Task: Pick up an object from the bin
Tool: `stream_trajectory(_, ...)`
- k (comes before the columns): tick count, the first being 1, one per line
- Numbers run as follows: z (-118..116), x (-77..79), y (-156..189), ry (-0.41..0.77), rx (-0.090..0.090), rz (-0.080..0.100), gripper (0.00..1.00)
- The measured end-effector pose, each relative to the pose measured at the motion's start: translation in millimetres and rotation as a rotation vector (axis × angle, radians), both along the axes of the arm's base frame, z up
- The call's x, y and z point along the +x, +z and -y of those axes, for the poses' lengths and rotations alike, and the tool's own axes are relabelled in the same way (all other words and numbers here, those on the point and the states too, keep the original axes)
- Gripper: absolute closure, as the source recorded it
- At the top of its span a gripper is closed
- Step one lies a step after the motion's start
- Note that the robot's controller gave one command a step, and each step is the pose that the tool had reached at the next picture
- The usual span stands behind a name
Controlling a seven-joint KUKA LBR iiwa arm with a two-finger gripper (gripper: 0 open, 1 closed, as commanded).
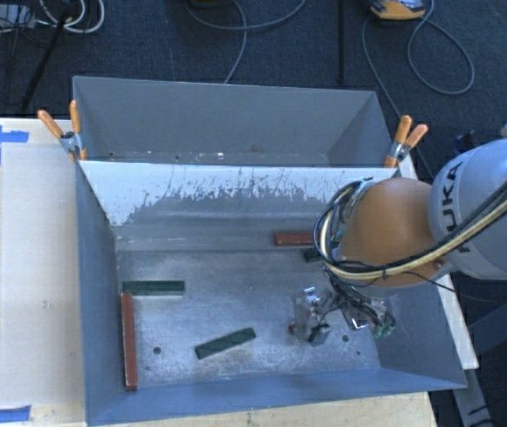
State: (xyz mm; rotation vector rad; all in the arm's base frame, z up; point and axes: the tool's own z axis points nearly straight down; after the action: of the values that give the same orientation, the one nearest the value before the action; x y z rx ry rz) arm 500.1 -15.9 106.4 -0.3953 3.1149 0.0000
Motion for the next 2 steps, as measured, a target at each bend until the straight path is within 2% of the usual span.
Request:
stream_trajectory(1,0,-0.4,-1,0.002,0.000,-0.002,0.00)
stream_trajectory(2,62,33.2,-36,-0.024,-0.003,-0.001,0.00)
